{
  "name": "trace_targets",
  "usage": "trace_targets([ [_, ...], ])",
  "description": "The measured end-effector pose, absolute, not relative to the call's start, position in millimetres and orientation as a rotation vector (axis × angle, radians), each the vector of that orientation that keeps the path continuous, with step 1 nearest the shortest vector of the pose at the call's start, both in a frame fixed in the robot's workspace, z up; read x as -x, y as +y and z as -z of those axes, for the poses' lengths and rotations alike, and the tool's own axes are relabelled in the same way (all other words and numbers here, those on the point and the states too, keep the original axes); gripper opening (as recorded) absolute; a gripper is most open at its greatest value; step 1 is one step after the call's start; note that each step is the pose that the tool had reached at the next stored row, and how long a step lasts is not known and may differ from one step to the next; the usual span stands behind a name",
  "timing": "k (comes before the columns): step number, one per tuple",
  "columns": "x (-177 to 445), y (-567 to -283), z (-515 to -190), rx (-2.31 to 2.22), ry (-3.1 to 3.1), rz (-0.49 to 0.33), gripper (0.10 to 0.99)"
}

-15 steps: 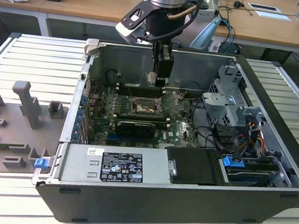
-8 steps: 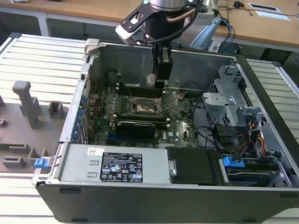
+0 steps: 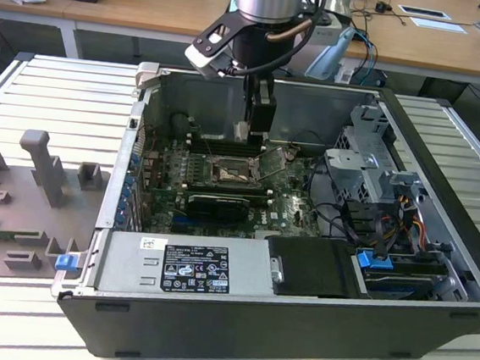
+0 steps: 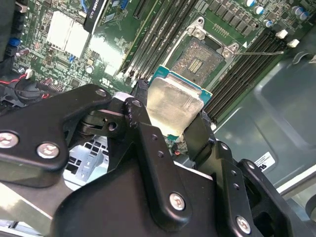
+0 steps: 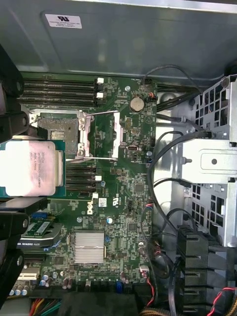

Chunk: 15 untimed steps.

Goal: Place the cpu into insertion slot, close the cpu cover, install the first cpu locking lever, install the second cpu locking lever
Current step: 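Place the cpu into insertion slot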

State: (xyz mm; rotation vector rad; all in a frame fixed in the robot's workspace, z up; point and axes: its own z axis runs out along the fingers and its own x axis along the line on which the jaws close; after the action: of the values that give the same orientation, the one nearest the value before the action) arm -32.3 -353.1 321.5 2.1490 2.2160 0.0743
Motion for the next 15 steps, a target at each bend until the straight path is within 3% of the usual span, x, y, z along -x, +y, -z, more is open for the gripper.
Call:
trace_targets([
  [15, 37, -353, -308, -2.175, 2.19, -0.073, 0.541],
])
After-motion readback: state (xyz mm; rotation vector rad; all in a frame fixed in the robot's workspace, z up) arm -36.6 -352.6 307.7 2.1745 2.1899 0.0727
